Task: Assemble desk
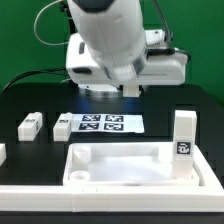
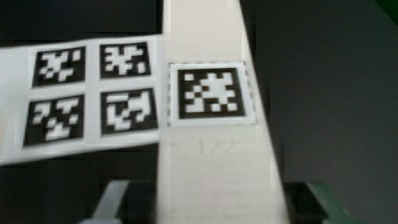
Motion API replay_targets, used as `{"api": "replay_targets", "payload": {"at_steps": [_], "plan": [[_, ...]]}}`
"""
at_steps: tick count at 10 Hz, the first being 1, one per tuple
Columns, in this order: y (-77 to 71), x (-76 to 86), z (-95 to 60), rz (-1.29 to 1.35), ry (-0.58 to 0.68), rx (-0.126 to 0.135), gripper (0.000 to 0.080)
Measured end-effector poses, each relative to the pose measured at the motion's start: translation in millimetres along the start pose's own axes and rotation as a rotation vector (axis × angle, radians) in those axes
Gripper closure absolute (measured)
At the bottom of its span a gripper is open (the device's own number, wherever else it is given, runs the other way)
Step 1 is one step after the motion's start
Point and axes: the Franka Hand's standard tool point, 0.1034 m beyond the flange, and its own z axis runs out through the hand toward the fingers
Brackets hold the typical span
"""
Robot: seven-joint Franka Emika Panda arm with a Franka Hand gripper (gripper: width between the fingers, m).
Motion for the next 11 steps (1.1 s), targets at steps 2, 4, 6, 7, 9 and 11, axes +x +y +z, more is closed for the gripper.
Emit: {"api": "replay_targets", "payload": {"at_steps": [2, 4, 6, 7, 9, 11], "plan": [[-4.1, 0.4, -3.0, -0.008, 0.179, 0.008, 0.0511], [-5.8, 13.7, -29.1, -0.025, 0.329, 0.022, 0.0511], [-6.4, 15.7, -82.7, -0.093, 0.51, 0.038, 0.0511], [-6.2, 17.5, -91.7, -0.095, 0.565, 0.036, 0.0511], [-6.6, 25.1, -90.5, -0.092, 0.699, 0.032, 0.0511], [-3.9, 29.0, -93.4, -0.087, 0.868, 0.024, 0.0511]]}}
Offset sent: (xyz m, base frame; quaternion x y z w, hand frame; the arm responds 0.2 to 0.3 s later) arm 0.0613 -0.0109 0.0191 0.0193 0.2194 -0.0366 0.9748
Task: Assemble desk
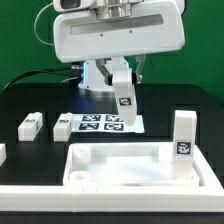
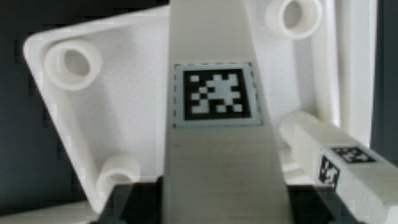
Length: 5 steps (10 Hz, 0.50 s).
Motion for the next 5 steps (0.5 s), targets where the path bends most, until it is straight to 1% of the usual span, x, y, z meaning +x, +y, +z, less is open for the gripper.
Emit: {"api": "replay_targets", "payload": {"at_steps": [1, 2, 3, 4, 5], "plan": [[3.9, 11.5, -0.3, -0.031, 0.084, -0.011, 0.0511], [11.6, 26.2, -6.4, -0.07, 0.145, -0.009, 0.0511], [25.5, 43.3, -13.2, -0.079, 0.242, -0.013, 0.0511], [34.9, 54.2, -20.9, -0.099, 0.349, -0.044, 0.0511], [42.7, 55.9, -25.0, -0.113, 0.422, -0.079, 0.0511]]}}
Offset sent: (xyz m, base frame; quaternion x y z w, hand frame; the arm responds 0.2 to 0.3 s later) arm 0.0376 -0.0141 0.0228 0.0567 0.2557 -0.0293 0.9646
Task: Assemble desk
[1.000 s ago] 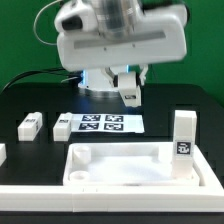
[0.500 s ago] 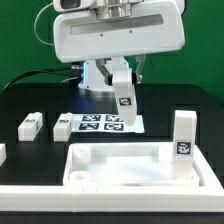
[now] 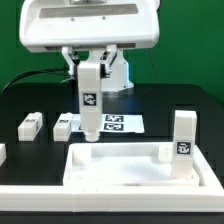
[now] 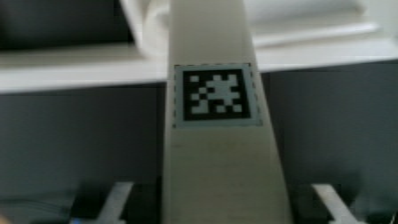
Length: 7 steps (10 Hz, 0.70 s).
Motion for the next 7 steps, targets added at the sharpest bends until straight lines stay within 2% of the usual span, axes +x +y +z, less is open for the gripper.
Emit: {"api": "replay_targets", "payload": {"at_steps": [1, 2, 4, 5, 6, 7], "plan": [[1.7, -4.5, 1.6, -0.005, 0.024, -0.018, 0.0511], [11.6, -0.3, -0.5, -0.019, 0.111, -0.068, 0.0511], [12.5, -4.3, 2.3, -0.02, 0.108, -0.072, 0.0511], [11.0, -5.0, 4.0, -0.015, 0.088, -0.061, 0.0511], [6.5, 3.3, 7.1, 0.003, 0.014, -0.014, 0.0511], [10.1, 19.1, 6.5, 0.019, -0.011, 0.01, 0.0511]]}}
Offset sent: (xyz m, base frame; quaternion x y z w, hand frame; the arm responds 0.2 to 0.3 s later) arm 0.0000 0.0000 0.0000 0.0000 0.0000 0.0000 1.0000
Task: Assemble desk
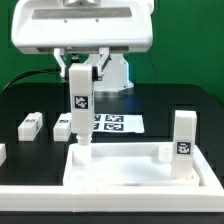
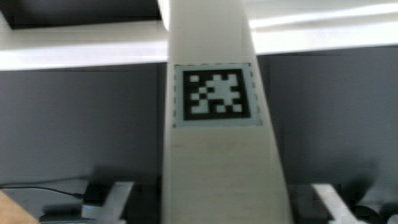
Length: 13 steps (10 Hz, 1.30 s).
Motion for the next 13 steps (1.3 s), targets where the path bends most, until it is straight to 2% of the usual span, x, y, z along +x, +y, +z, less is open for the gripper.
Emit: {"api": "replay_targets", "payload": {"at_steps": [1, 2, 3, 4, 10, 13], "plan": [[7.8, 10.5, 3.6, 0.012, -0.02, 0.011, 0.0511], [12.3, 15.1, 7.9, 0.015, -0.009, 0.003, 0.0511], [11.5, 14.4, 13.3, 0.007, 0.018, -0.015, 0.0511], [10.4, 12.2, 17.7, 0.005, 0.024, -0.021, 0.0511], [1.6, -1.4, 30.4, 0.007, 0.03, -0.032, 0.0511], [2.6, -7.2, 37.7, 0.004, 0.028, -0.04, 0.0511]]}}
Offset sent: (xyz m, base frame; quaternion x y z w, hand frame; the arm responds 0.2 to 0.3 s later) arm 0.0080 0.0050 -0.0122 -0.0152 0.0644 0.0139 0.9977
